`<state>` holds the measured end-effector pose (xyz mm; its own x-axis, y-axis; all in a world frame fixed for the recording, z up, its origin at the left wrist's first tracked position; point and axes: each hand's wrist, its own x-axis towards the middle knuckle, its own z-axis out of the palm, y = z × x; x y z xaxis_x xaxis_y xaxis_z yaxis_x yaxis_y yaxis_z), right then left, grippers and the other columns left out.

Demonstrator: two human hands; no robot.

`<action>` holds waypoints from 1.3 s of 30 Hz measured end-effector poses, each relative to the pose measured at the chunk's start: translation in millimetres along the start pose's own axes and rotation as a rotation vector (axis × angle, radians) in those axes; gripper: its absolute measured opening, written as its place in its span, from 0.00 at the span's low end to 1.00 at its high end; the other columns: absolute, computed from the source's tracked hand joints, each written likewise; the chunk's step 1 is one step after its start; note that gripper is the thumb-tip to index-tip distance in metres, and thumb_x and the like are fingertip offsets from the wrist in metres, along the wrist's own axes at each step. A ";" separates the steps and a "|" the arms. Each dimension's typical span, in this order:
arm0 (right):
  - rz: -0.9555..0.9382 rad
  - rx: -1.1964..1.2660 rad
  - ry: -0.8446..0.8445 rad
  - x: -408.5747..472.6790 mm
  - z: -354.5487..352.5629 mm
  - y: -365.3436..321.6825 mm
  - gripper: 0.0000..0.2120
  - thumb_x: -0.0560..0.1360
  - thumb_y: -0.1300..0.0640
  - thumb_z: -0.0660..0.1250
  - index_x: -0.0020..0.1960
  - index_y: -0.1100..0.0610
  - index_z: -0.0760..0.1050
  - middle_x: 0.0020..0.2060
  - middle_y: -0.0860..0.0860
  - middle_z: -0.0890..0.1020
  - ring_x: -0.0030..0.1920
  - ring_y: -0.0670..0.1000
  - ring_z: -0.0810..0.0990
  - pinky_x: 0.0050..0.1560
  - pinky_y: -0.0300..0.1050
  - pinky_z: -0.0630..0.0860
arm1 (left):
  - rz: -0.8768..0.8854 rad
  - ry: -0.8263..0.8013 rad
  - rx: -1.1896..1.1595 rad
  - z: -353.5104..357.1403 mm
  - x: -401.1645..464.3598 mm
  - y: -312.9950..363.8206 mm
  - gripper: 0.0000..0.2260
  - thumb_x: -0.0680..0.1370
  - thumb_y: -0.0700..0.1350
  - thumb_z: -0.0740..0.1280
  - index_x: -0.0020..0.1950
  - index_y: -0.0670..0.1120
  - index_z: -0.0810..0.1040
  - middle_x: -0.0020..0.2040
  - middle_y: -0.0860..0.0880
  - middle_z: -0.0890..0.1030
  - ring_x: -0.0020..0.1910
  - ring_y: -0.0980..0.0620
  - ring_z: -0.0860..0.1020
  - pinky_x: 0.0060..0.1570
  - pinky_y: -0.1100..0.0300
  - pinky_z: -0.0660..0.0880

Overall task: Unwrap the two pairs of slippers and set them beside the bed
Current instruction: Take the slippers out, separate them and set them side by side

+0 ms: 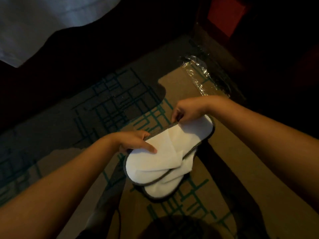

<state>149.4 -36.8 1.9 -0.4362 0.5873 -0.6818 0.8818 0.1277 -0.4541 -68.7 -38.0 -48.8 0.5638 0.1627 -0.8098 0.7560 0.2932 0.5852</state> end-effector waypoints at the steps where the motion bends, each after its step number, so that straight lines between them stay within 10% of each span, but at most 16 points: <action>1: 0.029 -0.094 0.075 4.1 2.6 1.0 0.17 0.75 0.60 0.64 0.64 0.56 0.74 0.60 0.54 0.78 0.63 0.54 0.75 0.64 0.50 0.67 | 0.008 0.024 -0.047 3.7 1.0 -3.2 0.09 0.68 0.42 0.73 0.47 0.46 0.79 0.40 0.52 0.84 0.38 0.56 0.83 0.41 0.61 0.81; 4: 0.208 -0.132 0.594 5.4 20.6 9.3 0.26 0.73 0.50 0.66 0.70 0.47 0.65 0.68 0.52 0.69 0.70 0.55 0.64 0.72 0.63 0.53 | 0.070 0.126 -0.329 13.4 6.2 -16.0 0.12 0.66 0.42 0.74 0.48 0.44 0.79 0.38 0.51 0.86 0.37 0.54 0.83 0.41 0.60 0.81; 7: 0.326 0.509 0.941 -9.4 62.8 4.9 0.33 0.71 0.52 0.69 0.73 0.47 0.59 0.72 0.54 0.61 0.72 0.56 0.59 0.71 0.57 0.62 | 0.115 0.236 -0.702 25.6 10.5 -23.4 0.13 0.70 0.38 0.70 0.54 0.41 0.77 0.41 0.48 0.85 0.41 0.51 0.83 0.43 0.57 0.82; 13: 0.435 1.482 0.521 -22.5 134.6 -3.1 0.29 0.73 0.51 0.68 0.70 0.52 0.63 0.68 0.53 0.71 0.61 0.54 0.74 0.60 0.52 0.73 | 0.145 0.267 -0.960 45.9 16.2 -23.4 0.10 0.76 0.36 0.62 0.56 0.42 0.75 0.49 0.45 0.81 0.48 0.49 0.79 0.44 0.58 0.80; 19: 0.505 1.303 0.582 -24.6 122.5 -14.5 0.38 0.66 0.55 0.75 0.71 0.53 0.60 0.65 0.54 0.72 0.60 0.56 0.74 0.57 0.52 0.74 | 0.129 0.336 -1.001 61.4 27.1 -21.4 0.18 0.77 0.39 0.62 0.67 0.41 0.69 0.57 0.42 0.79 0.55 0.45 0.78 0.50 0.55 0.79; 24: 0.435 1.302 0.688 -25.1 113.2 -12.8 0.35 0.68 0.61 0.73 0.70 0.53 0.60 0.58 0.52 0.72 0.53 0.51 0.72 0.51 0.49 0.74 | 0.139 0.248 -1.053 60.1 13.8 -19.8 0.09 0.77 0.38 0.60 0.54 0.47 0.75 0.50 0.46 0.80 0.48 0.50 0.79 0.39 0.58 0.82; 39: 0.356 1.358 0.844 -28.3 121.0 16.0 0.25 0.75 0.70 0.58 0.70 0.57 0.63 0.60 0.57 0.74 0.53 0.51 0.74 0.43 0.38 0.75 | 0.153 0.771 -0.860 81.2 18.8 -37.7 0.13 0.76 0.33 0.61 0.58 0.43 0.75 0.35 0.51 0.80 0.34 0.55 0.78 0.31 0.68 0.76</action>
<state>154.0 -148.2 -55.5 0.3606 0.7342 -0.5752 -0.0838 -0.5887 -0.8040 -59.6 -122.5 -82.7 0.0541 0.6945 -0.7174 0.0564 0.7152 0.6966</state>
